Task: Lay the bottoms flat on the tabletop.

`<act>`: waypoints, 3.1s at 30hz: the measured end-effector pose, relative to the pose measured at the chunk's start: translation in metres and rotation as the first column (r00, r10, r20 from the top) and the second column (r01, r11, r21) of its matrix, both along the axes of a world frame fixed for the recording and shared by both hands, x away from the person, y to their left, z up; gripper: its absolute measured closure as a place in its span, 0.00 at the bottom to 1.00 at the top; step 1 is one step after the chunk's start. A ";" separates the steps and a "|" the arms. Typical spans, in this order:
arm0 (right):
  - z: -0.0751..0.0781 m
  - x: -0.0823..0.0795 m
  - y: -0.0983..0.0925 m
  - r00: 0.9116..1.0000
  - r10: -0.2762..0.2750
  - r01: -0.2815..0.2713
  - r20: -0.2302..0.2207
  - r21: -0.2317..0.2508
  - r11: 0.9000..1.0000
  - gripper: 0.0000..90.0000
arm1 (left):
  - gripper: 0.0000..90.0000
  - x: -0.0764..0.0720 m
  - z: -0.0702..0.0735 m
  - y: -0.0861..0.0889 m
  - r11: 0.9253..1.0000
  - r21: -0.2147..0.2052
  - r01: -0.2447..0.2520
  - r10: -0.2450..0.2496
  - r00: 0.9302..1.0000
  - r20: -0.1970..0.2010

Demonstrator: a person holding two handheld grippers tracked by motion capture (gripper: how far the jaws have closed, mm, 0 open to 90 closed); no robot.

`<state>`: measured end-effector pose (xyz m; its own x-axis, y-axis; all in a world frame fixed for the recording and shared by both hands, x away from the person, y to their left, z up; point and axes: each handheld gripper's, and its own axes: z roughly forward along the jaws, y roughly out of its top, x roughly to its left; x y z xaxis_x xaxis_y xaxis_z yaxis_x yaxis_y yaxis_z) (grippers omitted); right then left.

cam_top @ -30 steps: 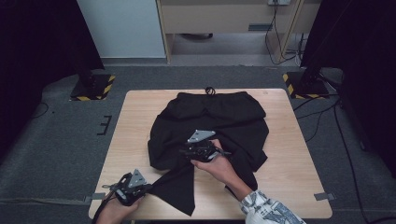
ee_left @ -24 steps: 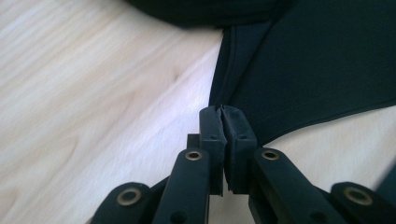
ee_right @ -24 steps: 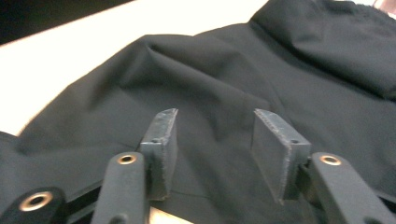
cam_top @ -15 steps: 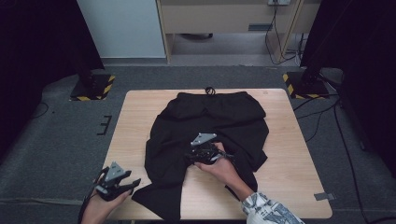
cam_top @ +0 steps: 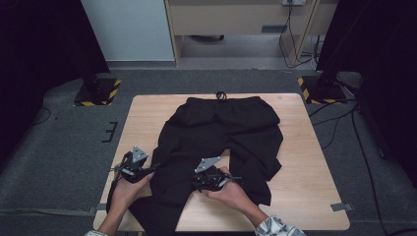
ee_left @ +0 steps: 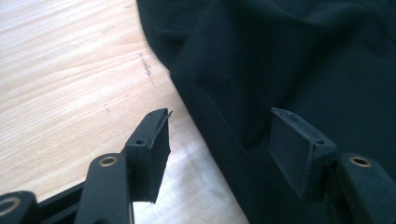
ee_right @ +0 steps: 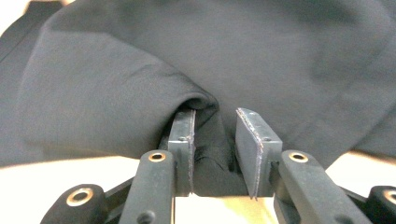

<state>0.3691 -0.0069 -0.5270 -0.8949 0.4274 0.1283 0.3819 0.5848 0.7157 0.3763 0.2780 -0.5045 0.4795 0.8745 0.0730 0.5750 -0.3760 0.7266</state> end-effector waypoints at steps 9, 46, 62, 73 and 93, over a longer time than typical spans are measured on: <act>0.007 0.035 -0.023 0.966 -0.245 0.242 0.084 0.035 0.970 0.59 | 0.54 0.000 -0.013 -0.015 0.994 0.077 0.077 -0.072 0.995 -0.066; 0.008 0.047 -0.044 0.953 -0.284 0.279 0.106 0.060 0.958 0.78 | 0.98 -0.012 -0.011 -0.014 0.985 0.088 0.146 -0.137 0.985 -0.107; -0.004 0.075 -0.058 0.929 -0.346 0.354 0.131 -0.049 0.934 0.81 | 0.87 0.004 -0.013 0.017 0.997 0.076 0.002 0.003 0.998 -0.064; 0.003 0.053 -0.030 0.959 -0.264 0.263 0.102 0.015 0.965 0.72 | 0.74 0.000 -0.016 0.008 0.997 0.064 0.052 -0.048 0.997 -0.064; -0.006 0.014 -0.060 0.971 -0.202 0.205 0.124 -0.012 0.979 0.72 | 0.74 -0.033 -0.008 0.000 0.981 0.065 0.185 -0.176 0.976 -0.126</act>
